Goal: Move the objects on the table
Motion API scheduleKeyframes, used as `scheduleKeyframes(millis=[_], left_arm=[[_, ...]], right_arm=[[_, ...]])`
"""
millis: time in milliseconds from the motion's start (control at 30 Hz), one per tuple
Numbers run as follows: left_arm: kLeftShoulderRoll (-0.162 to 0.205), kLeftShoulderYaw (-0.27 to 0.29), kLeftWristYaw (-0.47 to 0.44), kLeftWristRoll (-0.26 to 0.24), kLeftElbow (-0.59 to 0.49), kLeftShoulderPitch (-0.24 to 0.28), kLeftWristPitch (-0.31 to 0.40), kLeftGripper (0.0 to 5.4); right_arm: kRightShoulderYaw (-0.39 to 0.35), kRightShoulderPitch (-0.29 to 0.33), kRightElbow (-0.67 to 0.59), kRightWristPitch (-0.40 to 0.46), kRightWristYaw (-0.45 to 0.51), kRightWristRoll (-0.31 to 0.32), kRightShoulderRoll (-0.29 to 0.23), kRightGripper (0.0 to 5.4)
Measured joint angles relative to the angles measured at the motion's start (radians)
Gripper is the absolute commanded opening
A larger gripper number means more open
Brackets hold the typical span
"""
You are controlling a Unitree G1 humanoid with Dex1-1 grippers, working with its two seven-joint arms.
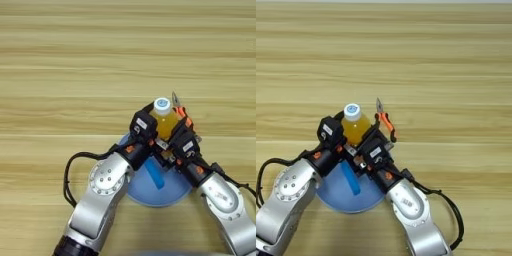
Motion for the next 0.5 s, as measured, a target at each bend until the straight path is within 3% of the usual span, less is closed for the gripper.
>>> scheduleKeyframes(millis=[367, 500], left_arm=[[-0.009, 0.026, 0.005, -0.027, -0.043, -0.008, 0.014, 5.30], [-0.012, 0.028, 0.005, -0.042, -0.059, -0.008, 0.029, 5.40]], right_arm=[[-0.005, 0.000, 0.004, 0.001, -0.001, 0.002, 0.000, 3.49], [-0.006, 0.000, 0.011, 0.001, -0.001, 0.002, 0.000, 3.49]])
